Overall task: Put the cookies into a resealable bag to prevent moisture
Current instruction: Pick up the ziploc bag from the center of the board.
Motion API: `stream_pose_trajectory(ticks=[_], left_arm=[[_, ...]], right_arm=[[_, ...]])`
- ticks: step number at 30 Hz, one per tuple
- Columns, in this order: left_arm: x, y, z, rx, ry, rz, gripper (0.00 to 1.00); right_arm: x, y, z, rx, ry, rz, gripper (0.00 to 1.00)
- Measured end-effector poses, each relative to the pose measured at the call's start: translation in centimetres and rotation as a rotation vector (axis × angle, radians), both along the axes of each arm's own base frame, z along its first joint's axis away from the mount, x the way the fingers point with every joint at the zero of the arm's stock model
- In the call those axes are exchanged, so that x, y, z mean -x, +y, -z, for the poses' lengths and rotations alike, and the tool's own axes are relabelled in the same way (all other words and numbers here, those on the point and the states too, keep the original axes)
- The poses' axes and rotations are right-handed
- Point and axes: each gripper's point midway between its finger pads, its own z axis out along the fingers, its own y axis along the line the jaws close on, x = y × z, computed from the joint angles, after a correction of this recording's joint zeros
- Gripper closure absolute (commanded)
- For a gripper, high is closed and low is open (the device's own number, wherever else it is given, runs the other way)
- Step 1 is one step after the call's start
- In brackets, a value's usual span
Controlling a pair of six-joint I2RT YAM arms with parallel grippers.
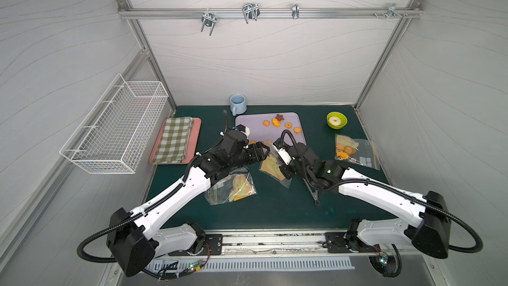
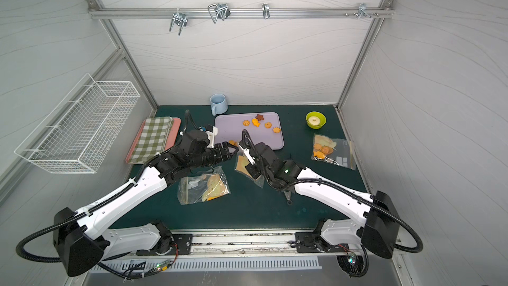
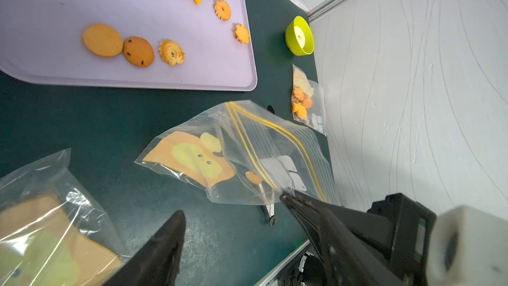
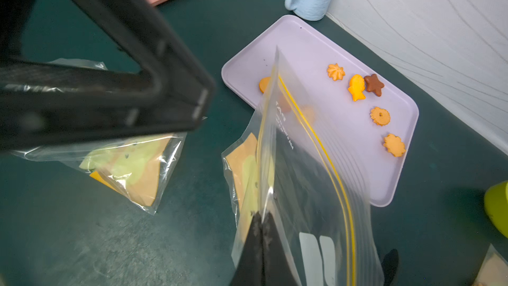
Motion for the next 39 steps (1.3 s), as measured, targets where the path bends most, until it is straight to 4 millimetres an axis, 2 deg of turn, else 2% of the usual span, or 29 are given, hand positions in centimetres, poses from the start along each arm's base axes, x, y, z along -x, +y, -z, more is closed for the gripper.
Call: stream_pose_trajectory(ticks=[5,9,11,21,25,27,35,39], left_arm=[[-0.5,-0.2,0.0,0.053,0.007,-0.039,0.21],[-0.9,-0.6,-0.1,0.091,0.012,-0.059,0.26],[-1.1,-0.7,0.1,0.1,0.021,-0.065,0.33],[-1.2,-1.0,1.3,0.097,0.065,-0.073,0.46],[-1.1,-1.1,1.7,0.095,0.079,-0.069,0.58],[-1.1,-1.2,1.9,0.095,0.083,-0.066,0.62],[-1.0,-1.6,2.9,0.087,0.117,-0.048,0.65],[-0.8,-1.8,3.4,0.085,0.138,-0.041,0.79]], right_arm=[[0.5,1.4,-0.1,-0.034,0.005,-0.027,1.0],[1.0,2.2,-0.4,-0.053,0.0,-0.047,1.0],[1.3,2.5,-0.2,-0.052,0.001,-0.055,1.0],[1.6,3.0,0.1,-0.046,0.004,-0.066,1.0],[1.5,3.0,0.2,-0.04,0.001,-0.059,1.0],[1.5,3.0,0.2,-0.039,-0.001,-0.057,1.0],[1.4,3.0,0.4,-0.033,-0.004,-0.052,1.0],[1.4,3.2,0.5,-0.034,-0.004,-0.055,1.0]])
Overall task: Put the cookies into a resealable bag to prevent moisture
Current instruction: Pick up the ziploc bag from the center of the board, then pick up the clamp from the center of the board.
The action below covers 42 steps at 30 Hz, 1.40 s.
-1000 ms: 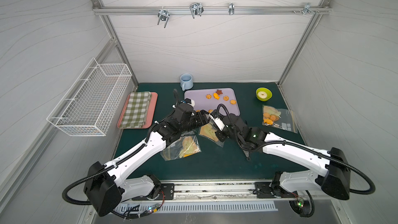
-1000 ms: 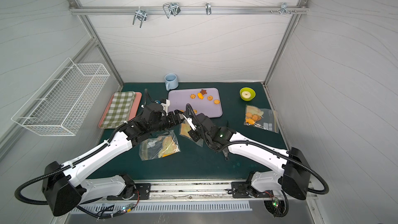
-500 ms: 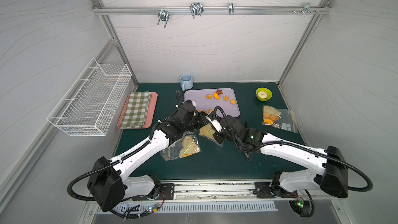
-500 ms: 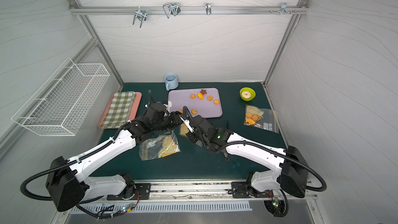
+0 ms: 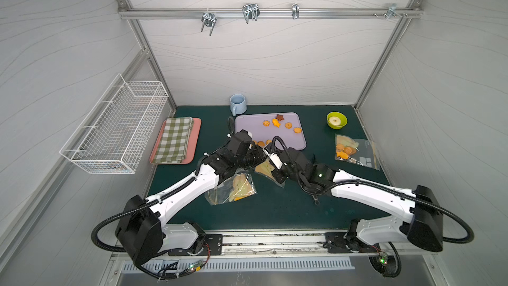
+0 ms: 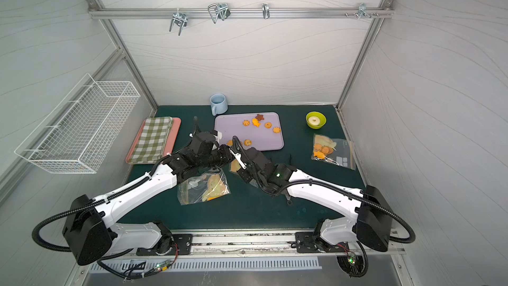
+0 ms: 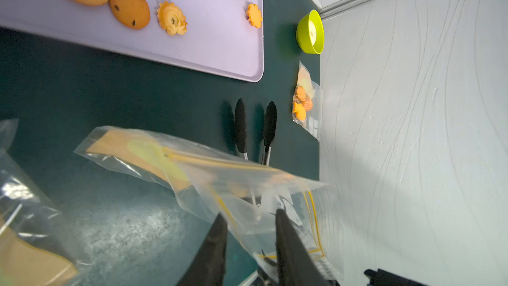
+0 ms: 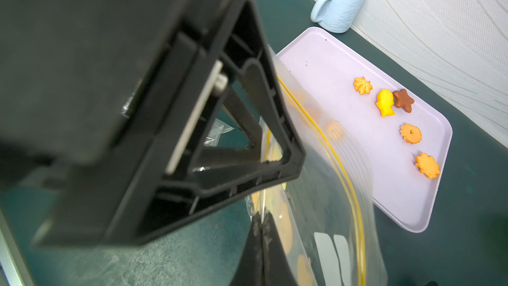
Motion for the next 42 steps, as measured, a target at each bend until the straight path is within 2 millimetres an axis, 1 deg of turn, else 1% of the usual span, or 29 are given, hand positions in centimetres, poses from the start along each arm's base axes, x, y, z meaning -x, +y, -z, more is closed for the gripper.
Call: stream_pose_trajectory(ticks=[4,6,8,9,10,12,15,17,20,22,23,24,25,26,27,29,31,32,33,34,36,37,39,42], left_arm=[[0.1,-0.1,0.1,0.001,0.005,0.005,0.88],[0.1,-0.1,0.1,0.002,0.008,0.005,0.98],[0.1,-0.1,0.1,-0.003,0.001,0.012,1.0],[0.1,-0.1,0.2,-0.002,0.005,0.01,1.0],[0.1,-0.1,0.2,-0.006,0.003,0.013,1.0],[0.3,0.1,0.4,-0.019,0.008,0.016,1.0],[0.7,0.5,1.0,-0.063,0.018,0.031,1.0],[0.8,0.9,0.7,-0.101,0.018,0.042,1.0],[0.4,1.3,-0.9,-0.14,-0.018,0.061,1.0],[0.0,1.6,-2.4,-0.161,-0.054,0.076,1.0],[-0.3,1.9,-3.1,-0.168,-0.067,0.078,1.0],[-0.5,2.3,-3.7,-0.18,-0.078,0.082,1.0],[-0.8,2.6,-4.3,-0.187,-0.089,0.086,1.0],[-1.1,3.1,-4.8,-0.193,-0.094,0.088,1.0],[-1.4,3.6,-5.3,-0.202,-0.097,0.09,1.0],[-2.3,4.8,-6.3,-0.222,-0.097,0.087,1.0],[-3.4,6.4,-7.5,-0.262,-0.094,0.077,1.0],[-3.9,7.1,-8.1,-0.279,-0.094,0.071,1.0],[-4.4,7.8,-8.8,-0.298,-0.098,0.065,1.0],[-4.8,8.6,-9.4,-0.316,-0.101,0.058,1.0],[-5.5,10.2,-10.4,-0.356,-0.099,0.039,1.0],[-5.7,11.0,-10.8,-0.378,-0.095,0.026,1.0],[-6.0,12.4,-11.3,-0.414,-0.08,0.003,1.0],[-6.4,14.5,-11.1,-0.452,-0.026,-0.041,1.0]], right_arm=[[0.1,0.2,0.0,-0.003,0.001,-0.006,1.0],[0.2,0.3,-0.1,-0.007,0.001,-0.009,1.0],[0.2,0.3,-0.1,-0.01,0.002,-0.012,1.0],[0.2,0.4,-0.1,-0.012,0.003,-0.012,0.96],[0.2,0.4,-0.2,-0.017,0.005,-0.011,0.87],[0.3,0.5,-0.5,-0.039,0.007,-0.01,0.74],[0.9,-0.1,-2.0,-0.091,-0.005,-0.021,0.63],[1.5,-1.2,-3.7,-0.142,-0.028,-0.019,0.57],[1.7,-4.0,-7.3,-0.24,-0.071,0.03,0.55],[0.9,-7.0,-9.5,-0.313,-0.084,0.116,0.49],[0.2,-8.6,-10.0,-0.337,-0.081,0.174,0.47],[-0.7,-10.4,-10.0,-0.348,-0.068,0.24,0.46],[-1.6,-12.2,-9.6,-0.351,-0.045,0.317,0.46],[-2.2,-13.5,-8.9,-0.345,-0.018,0.374,0.45],[-3.0,-15.2,-7.6,-0.326,0.02,0.447,0.43],[-3.8,-17.5,-4.4,-0.286,0.114,0.557,0.4],[-3.6,-19.0,0.1,-0.221,0.225,0.634,0.22],[-3.1,-19.3,2.2,-0.186,0.273,0.652,0.18],[-2.2,-19.7,4.8,-0.142,0.332,0.669,0.14],[-1.3,-20.2,6.9,-0.102,0.376,0.683,0.07],[0.4,-20.7,10.0,-0.046,0.43,0.701,0.02],[1.1,-20.8,11.3,-0.017,0.443,0.703,0.02],[1.9,-20.8,13.0,0.019,0.459,0.704,0.01],[2.3,-20.4,15.2,0.053,0.489,0.719,0.01]])
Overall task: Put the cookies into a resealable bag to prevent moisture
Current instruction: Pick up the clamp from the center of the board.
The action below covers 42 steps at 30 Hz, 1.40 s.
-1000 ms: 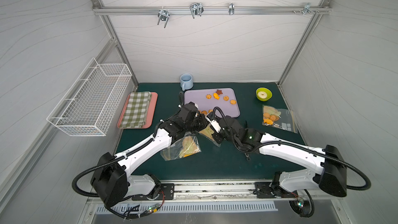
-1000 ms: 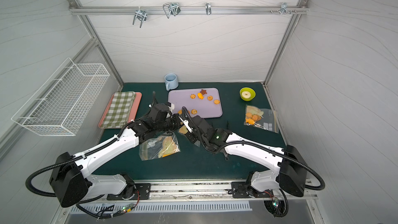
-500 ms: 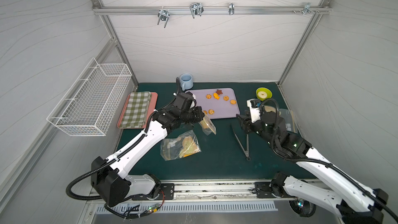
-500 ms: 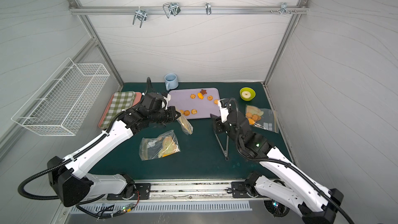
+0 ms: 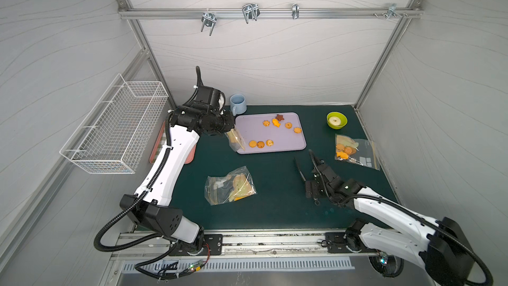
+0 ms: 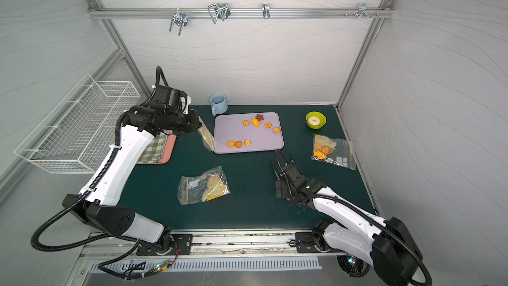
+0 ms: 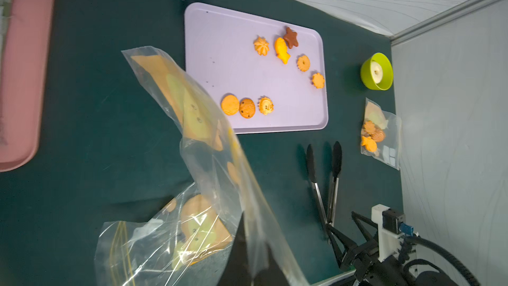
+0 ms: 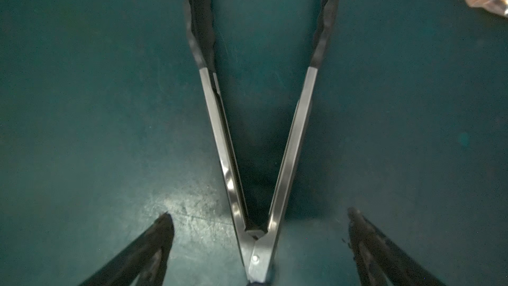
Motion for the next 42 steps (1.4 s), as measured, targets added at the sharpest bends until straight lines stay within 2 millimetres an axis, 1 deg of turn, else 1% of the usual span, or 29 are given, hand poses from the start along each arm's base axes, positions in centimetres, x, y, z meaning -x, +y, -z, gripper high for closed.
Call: stream_pose_trajectory(ticks=[3,6,9,13,15,18,21,25,28,32,35,39,42], left_arm=[[-0.4,2.0,0.8,-0.004,0.052,-0.063,1.0],[-0.5,3.7,1.7,0.002,0.083,-0.13,1.0],[-0.3,4.5,2.5,-0.005,0.098,-0.152,1.0],[-0.1,4.9,2.8,-0.036,0.098,-0.156,1.0],[-0.1,5.2,2.8,-0.049,0.095,-0.159,1.0],[-0.2,5.7,2.9,-0.069,0.091,-0.169,1.0],[-0.3,6.2,2.9,-0.087,0.086,-0.181,1.0],[-0.4,6.7,3.0,-0.114,0.081,-0.186,1.0],[-0.6,7.2,3.3,-0.153,0.082,-0.188,1.0],[-1.8,7.8,4.2,-0.221,0.109,-0.169,1.0],[-3.6,8.2,5.4,-0.28,0.141,-0.151,1.0],[-6.1,8.2,7.8,-0.334,0.224,-0.112,1.0],[-7.7,7.7,10.4,-0.343,0.293,-0.072,1.0]], right_arm=[[-0.2,0.0,2.0,0.022,0.027,0.027,0.01],[-0.5,0.3,3.0,0.023,0.036,0.044,0.03],[-1.1,0.6,3.6,0.024,0.031,0.065,0.07],[-2.3,1.2,3.6,0.022,-0.011,0.093,0.16],[-2.8,1.5,3.5,0.021,-0.038,0.1,0.22],[-3.3,2.3,3.5,0.021,-0.081,0.095,0.28],[-3.7,2.9,3.5,0.028,-0.126,0.088,0.29],[-3.7,3.2,3.6,0.025,-0.194,0.08,0.29],[-3.8,3.4,3.7,0.012,-0.239,0.086,0.33],[-4.2,3.8,3.7,-0.005,-0.28,0.096,0.37],[-4.2,4.1,3.5,-0.016,-0.288,0.083,0.42],[-3.5,4.1,3.3,-0.024,-0.272,0.042,0.43],[-3.3,4.2,2.8,-0.034,-0.269,0.025,0.43]])
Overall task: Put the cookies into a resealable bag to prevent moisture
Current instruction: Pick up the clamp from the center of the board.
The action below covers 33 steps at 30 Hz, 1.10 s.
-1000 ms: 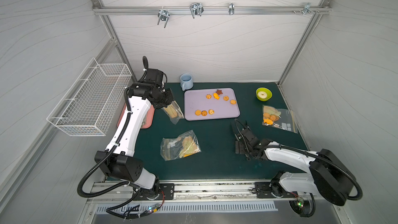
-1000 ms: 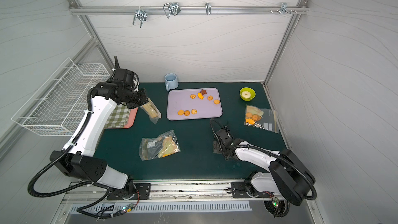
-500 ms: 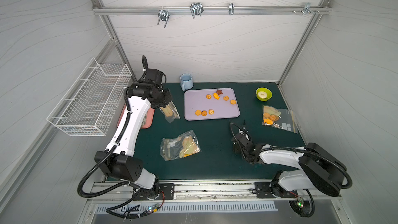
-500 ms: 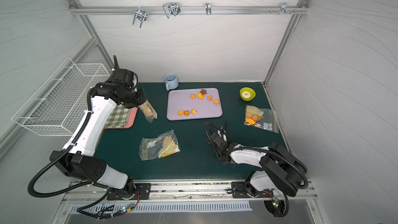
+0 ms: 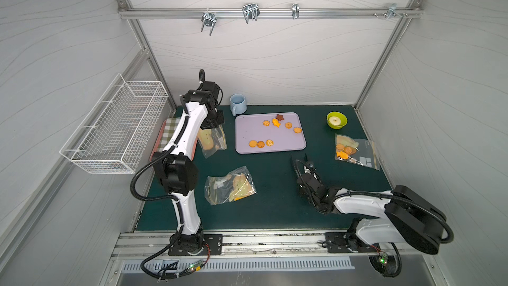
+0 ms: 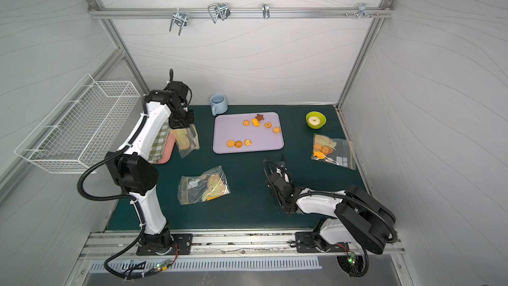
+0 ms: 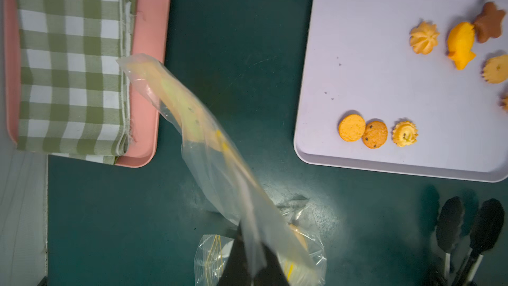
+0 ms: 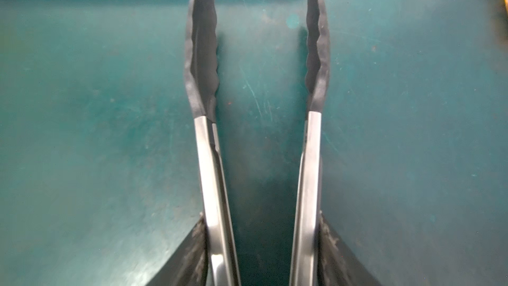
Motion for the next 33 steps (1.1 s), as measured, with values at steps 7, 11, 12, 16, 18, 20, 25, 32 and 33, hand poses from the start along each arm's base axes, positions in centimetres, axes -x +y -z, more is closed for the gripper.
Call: stream_pose_trajectory(ticks=[7,11,12,16,18,20,25,32,33], left_arm=[[-1.3,-3.3,6.0,0.074,0.167,0.069,1.0],[-1.7,-5.5,6.3,0.153,0.173,0.106,1.0],[-1.7,-5.8,6.2,0.168,0.174,0.11,1.0],[-1.7,-6.6,6.3,0.203,0.174,0.12,1.0],[-1.6,-6.7,6.6,0.222,0.179,0.117,1.0],[-1.4,-6.6,7.1,0.237,0.191,0.111,1.0],[-1.1,-6.2,7.8,0.281,0.21,0.086,1.0],[-1.3,-6.7,6.5,0.353,0.172,0.088,1.0],[-1.3,-6.8,6.4,0.359,0.167,0.089,1.0]], right_arm=[[0.3,-0.4,0.2,0.002,0.013,-0.011,0.47],[0.1,-1.0,0.6,0.005,0.026,-0.003,0.5],[0.0,-1.1,0.6,0.005,0.024,-0.002,0.5],[-0.2,-1.2,0.5,0.012,0.021,-0.007,0.5],[-0.1,-1.3,0.3,0.012,0.021,-0.013,0.5],[0.0,-1.4,-0.5,0.004,0.009,-0.021,0.51],[0.0,-1.2,-4.7,-0.046,-0.063,-0.053,0.6],[-0.5,0.2,-10.7,-0.119,-0.12,-0.134,0.66],[-0.7,0.6,-11.4,-0.131,-0.117,-0.148,0.67]])
